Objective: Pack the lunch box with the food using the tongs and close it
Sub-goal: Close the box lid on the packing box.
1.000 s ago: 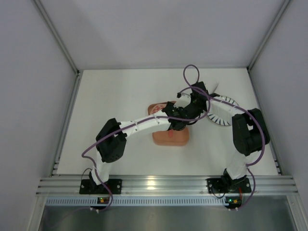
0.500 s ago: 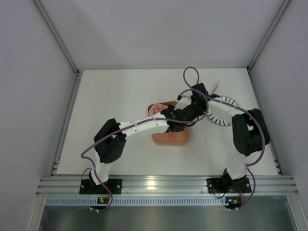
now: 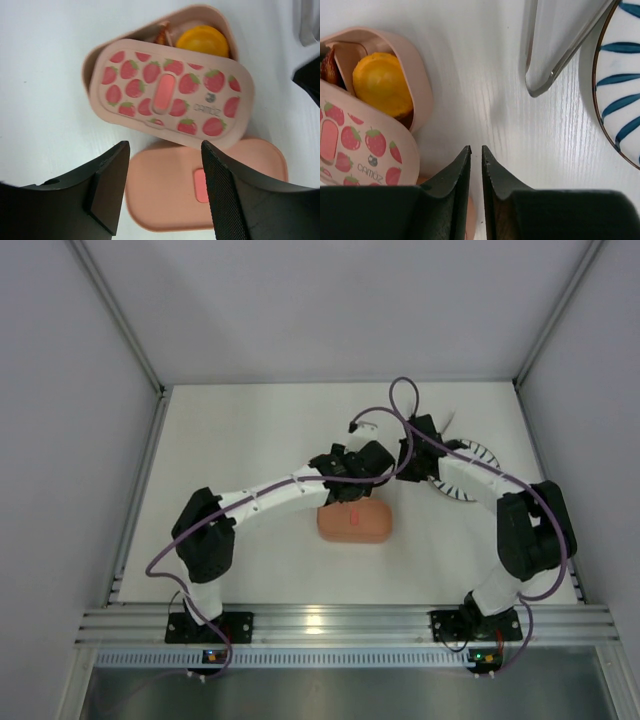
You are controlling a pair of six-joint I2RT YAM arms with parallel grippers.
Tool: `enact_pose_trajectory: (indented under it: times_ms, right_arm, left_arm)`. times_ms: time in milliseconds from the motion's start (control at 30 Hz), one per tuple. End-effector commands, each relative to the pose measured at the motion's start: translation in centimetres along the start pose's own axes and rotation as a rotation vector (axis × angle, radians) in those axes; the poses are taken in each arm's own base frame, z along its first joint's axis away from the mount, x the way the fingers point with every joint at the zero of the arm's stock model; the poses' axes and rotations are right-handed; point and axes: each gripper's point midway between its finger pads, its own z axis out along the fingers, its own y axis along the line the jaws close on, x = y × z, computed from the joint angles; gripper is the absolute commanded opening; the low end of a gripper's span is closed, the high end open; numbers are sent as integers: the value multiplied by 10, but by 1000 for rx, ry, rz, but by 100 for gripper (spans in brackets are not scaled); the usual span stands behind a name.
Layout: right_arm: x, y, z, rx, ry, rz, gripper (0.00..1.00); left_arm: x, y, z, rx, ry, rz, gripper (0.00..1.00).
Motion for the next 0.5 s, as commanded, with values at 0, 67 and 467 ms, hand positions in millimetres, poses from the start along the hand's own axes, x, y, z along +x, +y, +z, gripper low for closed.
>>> enact_pose_trajectory:
  times_ms: [0, 67, 467]
  right_arm:
    - [6, 7, -22, -58, -6, -4, 11]
    - [14, 14, -26, -95, 6, -13, 10]
    - [29, 54, -25, -203, 50, -34, 6]
  left_arm:
    - [-25, 33, -10, 5, -28, -88, 64]
    - [-20, 38, -5, 29, 17, -101, 63]
    - [-1, 63, 8, 54, 70, -164, 63]
